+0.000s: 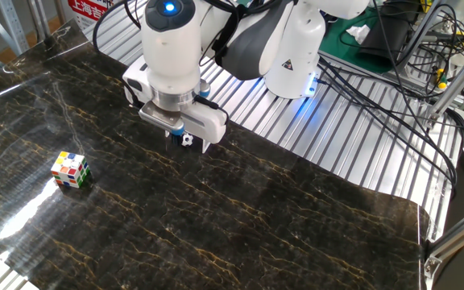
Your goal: Push the soccer ball into the goal
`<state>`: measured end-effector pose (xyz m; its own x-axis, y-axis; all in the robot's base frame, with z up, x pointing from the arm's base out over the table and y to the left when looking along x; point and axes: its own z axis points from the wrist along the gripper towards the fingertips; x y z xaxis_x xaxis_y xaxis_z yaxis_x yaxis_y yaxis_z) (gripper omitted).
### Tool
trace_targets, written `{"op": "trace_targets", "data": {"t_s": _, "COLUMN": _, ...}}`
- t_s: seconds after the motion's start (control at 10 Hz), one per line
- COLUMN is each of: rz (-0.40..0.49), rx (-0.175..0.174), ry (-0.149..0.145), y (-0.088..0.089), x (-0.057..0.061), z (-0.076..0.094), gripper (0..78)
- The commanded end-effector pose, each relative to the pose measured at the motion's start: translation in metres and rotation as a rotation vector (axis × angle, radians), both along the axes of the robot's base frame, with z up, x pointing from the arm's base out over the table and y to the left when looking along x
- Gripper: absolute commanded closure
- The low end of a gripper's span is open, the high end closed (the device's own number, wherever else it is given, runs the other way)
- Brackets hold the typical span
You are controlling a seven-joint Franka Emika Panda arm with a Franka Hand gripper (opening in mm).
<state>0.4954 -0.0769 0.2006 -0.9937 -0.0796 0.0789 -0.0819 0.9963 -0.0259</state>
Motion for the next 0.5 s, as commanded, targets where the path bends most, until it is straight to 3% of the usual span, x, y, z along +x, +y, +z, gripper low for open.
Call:
{"op": "trace_targets", "data": {"t_s": 0.1, "rz": 0.0, "rx": -0.001, "ry": -0.004, "y": -0.0004, "x": 0.0007, "z": 0.0013, "gripper": 77.6}}
{"op": "trace_targets", "data": {"t_s": 0.5, "rz": -0.001, "rx": -0.001, "ry": -0.008, "y": -0.0004, "x": 0.0007, "z": 0.0014, "gripper": 77.6}}
